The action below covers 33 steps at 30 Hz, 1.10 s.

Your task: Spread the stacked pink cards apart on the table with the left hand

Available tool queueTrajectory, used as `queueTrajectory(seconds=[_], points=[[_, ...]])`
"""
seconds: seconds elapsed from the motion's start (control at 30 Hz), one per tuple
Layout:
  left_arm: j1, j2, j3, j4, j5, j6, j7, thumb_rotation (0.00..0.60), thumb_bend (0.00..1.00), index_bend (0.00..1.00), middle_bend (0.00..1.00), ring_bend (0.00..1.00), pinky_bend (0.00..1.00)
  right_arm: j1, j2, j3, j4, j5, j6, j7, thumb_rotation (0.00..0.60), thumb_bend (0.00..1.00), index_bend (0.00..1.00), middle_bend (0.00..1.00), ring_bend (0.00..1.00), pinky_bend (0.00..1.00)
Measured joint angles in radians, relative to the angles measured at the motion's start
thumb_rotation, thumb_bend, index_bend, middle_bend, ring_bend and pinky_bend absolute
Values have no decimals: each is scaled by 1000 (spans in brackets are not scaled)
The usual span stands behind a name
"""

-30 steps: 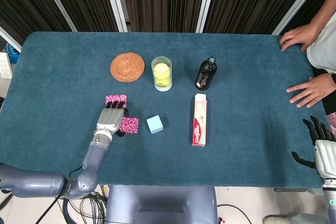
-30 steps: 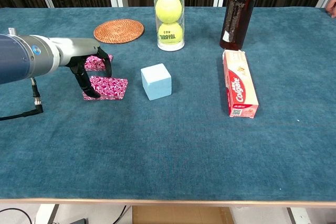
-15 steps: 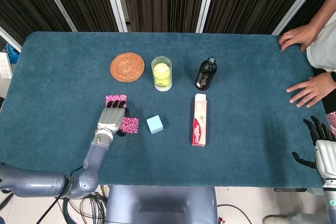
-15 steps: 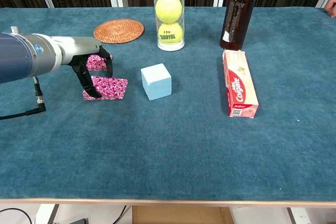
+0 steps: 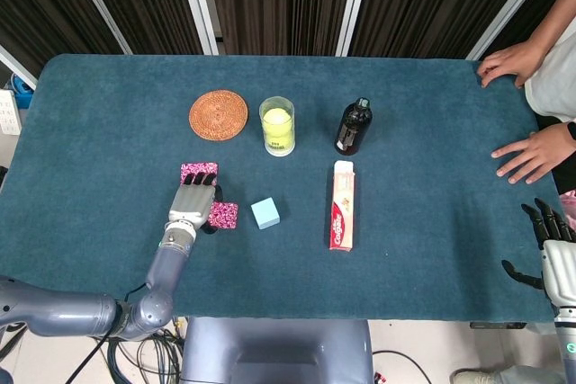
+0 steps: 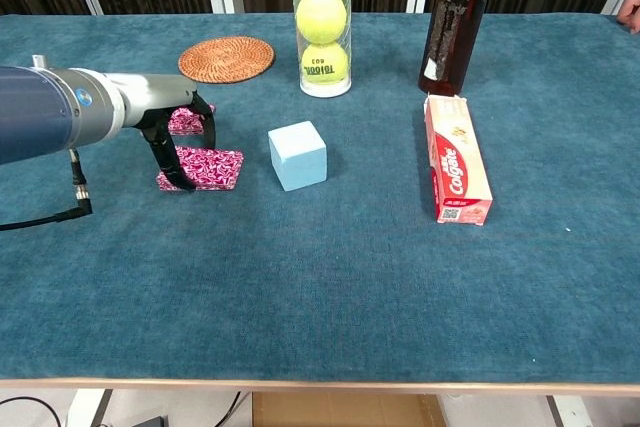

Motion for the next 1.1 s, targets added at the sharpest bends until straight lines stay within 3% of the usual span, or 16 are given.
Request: queueTrajectory(seconds=[0.67, 1.1], points=[[-2, -8, -5, 14, -24, -6, 24, 600, 188, 454, 154, 0, 0, 2, 1, 0, -2, 3, -6, 0, 600, 183, 96, 20, 73, 193], [1, -15, -13, 16, -13, 1, 18, 600, 262, 493, 163, 0, 0, 3, 2, -1, -1, 1, -9, 5, 600, 182, 96, 20, 75, 193]])
